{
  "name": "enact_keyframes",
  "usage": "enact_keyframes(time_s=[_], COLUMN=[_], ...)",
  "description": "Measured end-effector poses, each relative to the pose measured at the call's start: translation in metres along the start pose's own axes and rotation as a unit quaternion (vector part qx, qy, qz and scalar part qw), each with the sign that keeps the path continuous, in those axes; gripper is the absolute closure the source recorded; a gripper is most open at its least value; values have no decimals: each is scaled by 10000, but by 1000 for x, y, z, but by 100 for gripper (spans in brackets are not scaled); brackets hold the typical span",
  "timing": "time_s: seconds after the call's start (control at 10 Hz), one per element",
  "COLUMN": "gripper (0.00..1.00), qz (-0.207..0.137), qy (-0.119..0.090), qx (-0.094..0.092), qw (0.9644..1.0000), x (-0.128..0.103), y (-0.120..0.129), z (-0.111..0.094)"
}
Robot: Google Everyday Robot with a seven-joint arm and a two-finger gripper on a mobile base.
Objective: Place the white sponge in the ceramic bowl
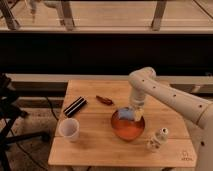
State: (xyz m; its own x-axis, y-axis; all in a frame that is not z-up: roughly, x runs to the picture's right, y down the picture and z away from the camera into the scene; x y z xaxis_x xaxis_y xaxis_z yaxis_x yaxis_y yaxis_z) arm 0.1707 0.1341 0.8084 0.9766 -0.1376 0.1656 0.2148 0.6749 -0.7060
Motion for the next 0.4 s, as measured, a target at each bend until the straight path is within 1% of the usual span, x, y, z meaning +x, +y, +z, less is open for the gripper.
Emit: enact_keyframes(time_s=[0.2, 0.4], gripper=[18, 11], qz=[-13, -46], qy=[10, 12], qx=[-7, -17], qw=[10000, 10000], x=[0, -1], y=[2, 3], z=[0, 0])
